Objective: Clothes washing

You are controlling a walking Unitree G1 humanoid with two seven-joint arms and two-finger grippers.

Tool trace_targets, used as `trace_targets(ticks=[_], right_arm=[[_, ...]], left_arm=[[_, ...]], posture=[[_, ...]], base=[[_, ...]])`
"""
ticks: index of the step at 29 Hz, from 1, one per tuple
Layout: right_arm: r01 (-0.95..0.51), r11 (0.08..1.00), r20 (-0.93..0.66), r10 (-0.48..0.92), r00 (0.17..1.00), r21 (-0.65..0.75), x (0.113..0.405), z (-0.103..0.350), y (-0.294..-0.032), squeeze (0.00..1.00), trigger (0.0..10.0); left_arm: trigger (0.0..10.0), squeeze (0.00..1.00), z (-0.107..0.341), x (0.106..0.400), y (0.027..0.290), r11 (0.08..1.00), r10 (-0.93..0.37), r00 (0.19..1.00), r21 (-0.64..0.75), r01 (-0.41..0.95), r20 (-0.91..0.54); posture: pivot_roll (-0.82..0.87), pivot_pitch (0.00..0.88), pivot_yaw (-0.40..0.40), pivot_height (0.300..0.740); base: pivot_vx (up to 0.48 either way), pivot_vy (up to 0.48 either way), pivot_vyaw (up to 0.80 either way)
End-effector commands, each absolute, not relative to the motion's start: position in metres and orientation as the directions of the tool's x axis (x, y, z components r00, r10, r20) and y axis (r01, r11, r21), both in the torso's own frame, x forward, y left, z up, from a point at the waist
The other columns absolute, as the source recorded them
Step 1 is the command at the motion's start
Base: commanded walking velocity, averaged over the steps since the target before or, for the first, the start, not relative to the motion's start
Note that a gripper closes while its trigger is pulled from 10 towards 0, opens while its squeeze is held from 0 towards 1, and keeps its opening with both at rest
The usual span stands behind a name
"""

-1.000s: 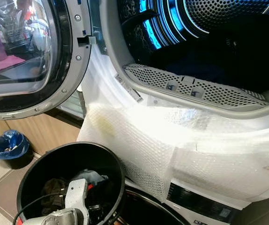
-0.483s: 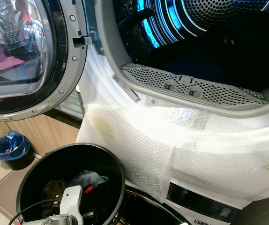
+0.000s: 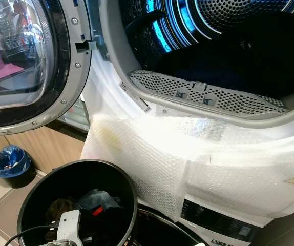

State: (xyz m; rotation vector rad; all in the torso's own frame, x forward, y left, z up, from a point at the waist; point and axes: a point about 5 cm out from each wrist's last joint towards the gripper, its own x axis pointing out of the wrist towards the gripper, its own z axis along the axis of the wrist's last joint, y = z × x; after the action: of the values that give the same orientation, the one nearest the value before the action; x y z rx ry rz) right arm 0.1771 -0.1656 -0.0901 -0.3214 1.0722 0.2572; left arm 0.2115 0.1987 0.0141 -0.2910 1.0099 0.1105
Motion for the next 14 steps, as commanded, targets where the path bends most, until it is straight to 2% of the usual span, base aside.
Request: trace_targets(ticks=[1,5,9,14], right_arm=[[-0.353,0.926,-0.888,0.049,0.456,-0.130,0.1792,-0.0892,-0.1656,0.00,10.0],[-0.348,0.928,-0.887,0.047,0.460,-0.131,0.1806,-0.0886,-0.1657,0.00,10.0],[-0.349,0.928,-0.882,0.051,0.468,-0.131,0.1844,-0.0868,-0.1650,0.00,10.0],[-0.349,0.928,-0.882,0.052,0.468,-0.131,0.1845,-0.0868,-0.1651,0.00,10.0]], left_arm=[[0.0,0.00,0.0036,0.2003,0.2138,0.951,0.052,0.474,-0.102,-0.293,-0.879],[0.0,0.00,0.0043,0.2021,0.2150,0.944,0.066,0.486,-0.103,-0.312,-0.872],[0.0,0.00,0.0064,0.2034,0.2214,0.912,0.127,0.499,-0.097,-0.398,-0.857],[0.0,0.00,0.0059,0.2036,0.2220,0.910,0.133,0.501,-0.096,-0.404,-0.855]], posture=[[0.05,0.053,0.004,0.740],[0.06,0.054,0.001,0.740],[0.06,0.054,-0.004,0.740],[0.06,0.054,-0.004,0.740]], base=[[0.000,0.000,0.00],[0.000,0.000,0.00],[0.000,0.000,0.00],[0.000,0.000,0.00]])
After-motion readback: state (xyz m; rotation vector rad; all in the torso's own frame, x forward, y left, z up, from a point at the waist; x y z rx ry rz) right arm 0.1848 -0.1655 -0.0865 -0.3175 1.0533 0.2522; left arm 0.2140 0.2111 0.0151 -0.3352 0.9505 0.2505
